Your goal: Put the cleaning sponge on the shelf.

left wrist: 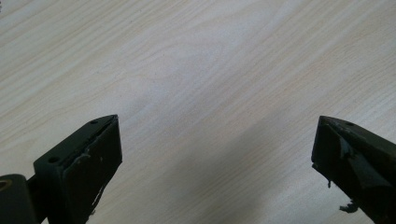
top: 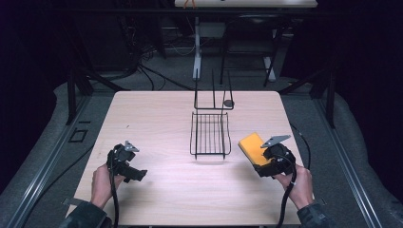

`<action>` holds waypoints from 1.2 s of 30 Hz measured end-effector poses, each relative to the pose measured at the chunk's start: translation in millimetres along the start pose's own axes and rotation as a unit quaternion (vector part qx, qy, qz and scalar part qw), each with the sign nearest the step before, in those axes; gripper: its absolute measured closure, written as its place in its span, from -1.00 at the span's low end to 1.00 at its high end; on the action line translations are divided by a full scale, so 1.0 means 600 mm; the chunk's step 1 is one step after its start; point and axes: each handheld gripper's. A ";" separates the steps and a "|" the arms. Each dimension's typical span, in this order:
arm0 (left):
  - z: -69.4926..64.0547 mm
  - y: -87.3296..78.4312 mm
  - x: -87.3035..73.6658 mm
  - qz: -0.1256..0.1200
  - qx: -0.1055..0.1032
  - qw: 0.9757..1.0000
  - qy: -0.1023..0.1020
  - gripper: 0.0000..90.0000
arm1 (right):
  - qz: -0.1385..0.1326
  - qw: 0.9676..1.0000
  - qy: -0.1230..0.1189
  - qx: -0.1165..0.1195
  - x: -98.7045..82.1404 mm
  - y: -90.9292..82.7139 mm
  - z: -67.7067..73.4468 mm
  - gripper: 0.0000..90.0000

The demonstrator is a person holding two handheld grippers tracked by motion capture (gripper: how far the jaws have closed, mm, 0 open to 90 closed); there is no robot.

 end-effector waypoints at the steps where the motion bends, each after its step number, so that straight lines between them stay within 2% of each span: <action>1: 0.000 0.000 0.000 0.000 0.000 1.000 0.000 -0.95 | -0.003 1.000 -0.001 0.000 0.001 0.000 0.000 -0.49; 19: 0.000 0.001 0.000 0.001 0.000 1.000 -0.001 -0.95 | -0.023 1.000 -0.014 0.006 0.046 0.006 0.011 -0.48; 27: -0.002 0.000 0.001 0.002 0.002 1.000 0.000 -0.95 | -0.034 0.999 -0.021 0.012 0.067 0.007 0.022 -0.48; 36: -0.002 0.000 0.000 0.000 0.001 1.000 0.001 -0.95 | -0.035 0.999 -0.032 0.021 0.090 0.026 0.041 -0.48</action>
Point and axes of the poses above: each handheld gripper's, and its own axes: y roughly forward along the jaws, x roughly out of its top, z roughly to its left, and after that the axes turned 1 degree about x, right-handed
